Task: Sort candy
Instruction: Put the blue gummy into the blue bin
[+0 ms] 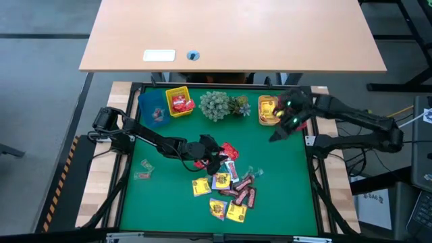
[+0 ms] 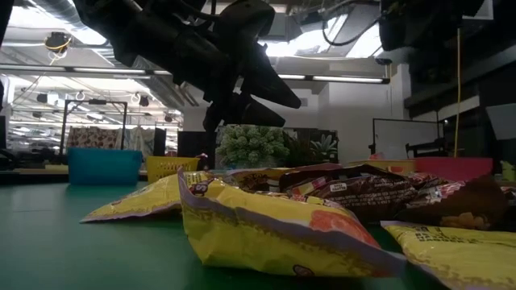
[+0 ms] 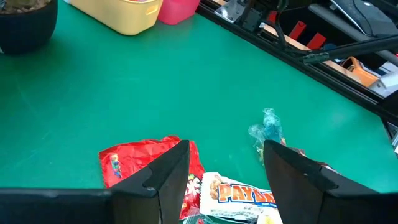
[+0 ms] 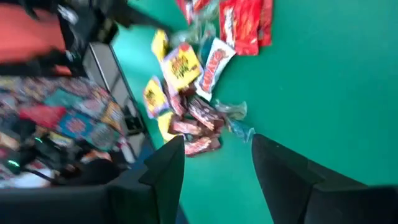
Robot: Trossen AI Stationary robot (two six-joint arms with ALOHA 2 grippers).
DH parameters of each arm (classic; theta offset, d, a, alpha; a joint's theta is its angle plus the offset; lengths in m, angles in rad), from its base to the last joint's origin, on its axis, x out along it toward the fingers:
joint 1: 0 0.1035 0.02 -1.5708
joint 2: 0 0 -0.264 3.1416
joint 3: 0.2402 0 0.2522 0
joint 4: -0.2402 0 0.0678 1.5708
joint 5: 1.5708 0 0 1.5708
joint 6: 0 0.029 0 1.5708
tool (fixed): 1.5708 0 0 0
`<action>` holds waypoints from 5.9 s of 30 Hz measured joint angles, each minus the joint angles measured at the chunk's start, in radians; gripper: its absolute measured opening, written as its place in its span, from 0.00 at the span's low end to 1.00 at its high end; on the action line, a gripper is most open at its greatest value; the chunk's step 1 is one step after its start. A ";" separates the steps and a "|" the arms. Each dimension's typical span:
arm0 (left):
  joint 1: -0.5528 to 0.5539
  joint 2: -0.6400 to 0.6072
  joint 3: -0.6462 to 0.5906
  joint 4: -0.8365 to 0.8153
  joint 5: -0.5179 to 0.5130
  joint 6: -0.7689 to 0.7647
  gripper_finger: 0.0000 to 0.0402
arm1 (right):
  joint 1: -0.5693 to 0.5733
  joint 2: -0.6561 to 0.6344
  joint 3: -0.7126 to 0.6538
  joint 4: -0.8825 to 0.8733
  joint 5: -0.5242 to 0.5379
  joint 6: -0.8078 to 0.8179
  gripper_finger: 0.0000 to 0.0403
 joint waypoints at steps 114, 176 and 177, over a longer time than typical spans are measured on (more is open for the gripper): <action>-0.048 0.000 0.000 0.179 0.003 0.236 0.47 | 0.562 0.322 -0.213 1.001 0.716 0.118 0.03; -0.028 0.000 0.000 0.179 -0.007 0.235 0.13 | 0.562 0.323 -0.214 1.033 0.689 0.119 0.23; -0.028 0.000 0.000 0.179 -0.008 0.235 0.13 | 0.563 0.323 -0.211 1.027 0.689 0.119 0.26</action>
